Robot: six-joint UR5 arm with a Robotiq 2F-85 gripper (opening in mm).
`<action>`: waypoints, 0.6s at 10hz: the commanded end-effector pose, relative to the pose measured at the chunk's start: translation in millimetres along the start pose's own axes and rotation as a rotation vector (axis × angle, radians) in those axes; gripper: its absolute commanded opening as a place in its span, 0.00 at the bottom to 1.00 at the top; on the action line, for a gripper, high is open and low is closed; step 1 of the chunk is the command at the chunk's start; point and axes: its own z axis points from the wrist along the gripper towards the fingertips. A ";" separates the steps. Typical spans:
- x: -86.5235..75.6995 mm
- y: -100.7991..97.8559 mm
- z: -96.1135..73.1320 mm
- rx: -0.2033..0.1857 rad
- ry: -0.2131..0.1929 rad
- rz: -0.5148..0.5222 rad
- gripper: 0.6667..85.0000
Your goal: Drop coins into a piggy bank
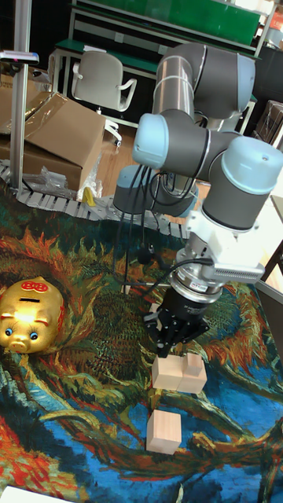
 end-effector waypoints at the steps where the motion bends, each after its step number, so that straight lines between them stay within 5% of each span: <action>1: 10.9 -19.1 -4.2 0.030 0.012 -0.209 0.01; 2: 19.7 -50.8 -10.9 0.112 0.055 -0.416 0.01; 3: 23.3 -64.9 -14.8 0.149 0.084 -0.546 0.01; 4: 25.4 -60.2 -14.6 0.128 0.086 -0.557 0.01; 6: 24.0 -31.0 -11.9 0.021 0.048 -0.487 0.01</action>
